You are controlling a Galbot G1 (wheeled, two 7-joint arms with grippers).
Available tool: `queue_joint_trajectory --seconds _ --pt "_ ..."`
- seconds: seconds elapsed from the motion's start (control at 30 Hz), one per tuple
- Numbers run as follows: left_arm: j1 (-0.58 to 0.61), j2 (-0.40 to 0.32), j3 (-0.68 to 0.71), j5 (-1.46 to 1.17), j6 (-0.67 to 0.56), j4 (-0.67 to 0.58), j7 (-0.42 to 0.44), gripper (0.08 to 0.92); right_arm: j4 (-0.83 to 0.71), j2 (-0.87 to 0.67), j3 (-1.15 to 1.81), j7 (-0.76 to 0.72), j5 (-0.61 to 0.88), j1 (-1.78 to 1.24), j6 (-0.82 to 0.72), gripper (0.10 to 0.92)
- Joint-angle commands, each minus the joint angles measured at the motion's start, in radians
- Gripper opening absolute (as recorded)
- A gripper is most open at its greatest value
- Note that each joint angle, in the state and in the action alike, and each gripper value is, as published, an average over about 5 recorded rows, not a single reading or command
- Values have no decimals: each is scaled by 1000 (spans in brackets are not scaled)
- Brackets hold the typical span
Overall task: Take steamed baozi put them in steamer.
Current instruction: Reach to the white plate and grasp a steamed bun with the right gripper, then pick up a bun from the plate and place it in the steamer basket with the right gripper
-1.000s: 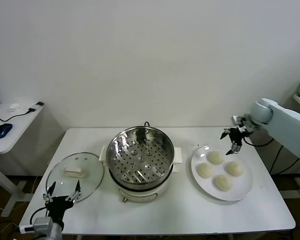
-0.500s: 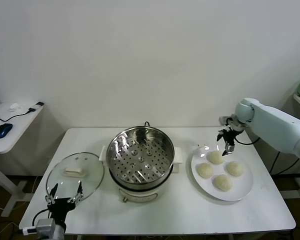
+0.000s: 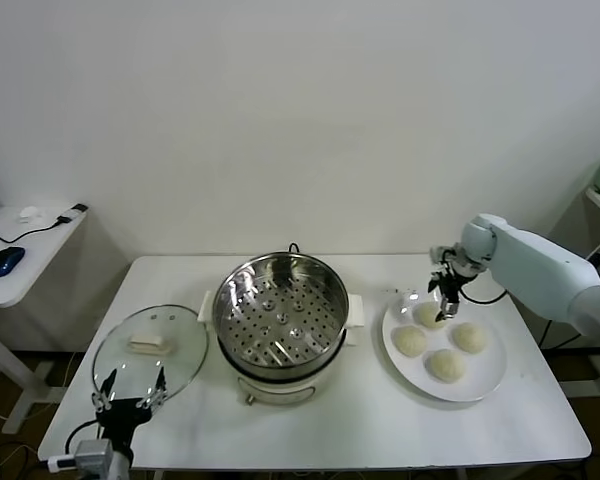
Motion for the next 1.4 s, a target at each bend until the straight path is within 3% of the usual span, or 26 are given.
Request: queue_joint_trajectory --seconds 0.03,0.4,0.6,0.73,0.87,1.03,1.23,1.4 --pt "0 -1 1 3 1 0 0 823 -44 11 49 13 -30 -39 -8 823" --pt "-3 1 3 4 5 5 0 823 -42 10 70 14 -49 -61 -10 814" --pt "-10 3 3 3 7 9 -1 823 -35 8 82 20 -49 -56 -10 703" --pt "-13 3 5 5 9 9 -2 823 6 -10 75 17 -39 -31 -8 688" --pt "-13 3 7 7 8 7 -3 823 120 -58 0 3 18 86 -4 687" --pt "-15 4 8 9 9 3 -3 823 253 -74 -226 -38 194 405 41 687" --pt "-15 7 17 13 8 -8 -3 823 404 16 -399 -75 389 729 148 687" --pt "-14 7 21 15 10 -15 -5 823 618 115 -446 -67 425 803 250 687"
